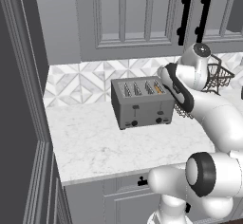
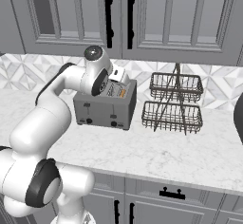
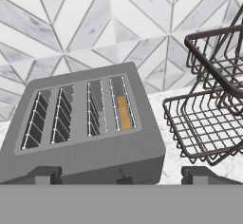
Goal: Start the toaster. Once the lever pops up, take the bread to the plate on the dining counter.
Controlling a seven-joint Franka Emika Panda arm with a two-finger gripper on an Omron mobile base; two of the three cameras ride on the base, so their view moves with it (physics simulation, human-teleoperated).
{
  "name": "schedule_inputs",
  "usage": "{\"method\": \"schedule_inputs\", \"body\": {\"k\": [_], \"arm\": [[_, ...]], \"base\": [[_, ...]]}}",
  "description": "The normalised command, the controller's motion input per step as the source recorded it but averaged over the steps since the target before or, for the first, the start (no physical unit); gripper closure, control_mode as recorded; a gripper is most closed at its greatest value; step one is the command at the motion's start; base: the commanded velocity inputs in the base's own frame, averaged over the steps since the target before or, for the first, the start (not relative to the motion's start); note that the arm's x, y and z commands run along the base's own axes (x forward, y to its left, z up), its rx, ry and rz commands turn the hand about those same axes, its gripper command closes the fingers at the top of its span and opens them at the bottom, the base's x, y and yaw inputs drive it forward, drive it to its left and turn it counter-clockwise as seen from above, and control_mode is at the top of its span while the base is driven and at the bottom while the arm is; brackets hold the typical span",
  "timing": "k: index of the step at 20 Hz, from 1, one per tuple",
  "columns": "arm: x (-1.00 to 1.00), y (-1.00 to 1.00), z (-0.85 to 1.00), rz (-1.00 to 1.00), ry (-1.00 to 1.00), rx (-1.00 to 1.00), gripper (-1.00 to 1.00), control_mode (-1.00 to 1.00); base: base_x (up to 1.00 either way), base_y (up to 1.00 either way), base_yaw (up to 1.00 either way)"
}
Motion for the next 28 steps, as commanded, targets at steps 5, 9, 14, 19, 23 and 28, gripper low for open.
{"method": "schedule_inputs", "body": {"k": [5, 9, 14, 19, 23, 28], "arm": [[0.0, 0.0, 0.0, 0.0, 0.0, 0.0, -1.0, -1.0], [0.0, 0.0, 0.0, 0.0, 0.0, 0.0, -1.0, -1.0], [0.0, 0.0, 0.0, 0.0, 0.0, 0.0, -1.0, -1.0], [0.0, 0.0, 0.0, 0.0, 0.0, 0.0, -1.0, -1.0], [0.0, 0.0, 0.0, 0.0, 0.0, 0.0, -1.0, -1.0], [0.0, 0.0, 0.0, 0.0, 0.0, 0.0, -1.0, -1.0]], "base": [[0.0, 0.0, 0.0], [0.0, 0.0, 0.0], [0.0, 0.0, 0.0], [0.0, 0.0, 0.0], [0.0, 0.0, 0.0], [0.0, 0.0, 0.0]]}}
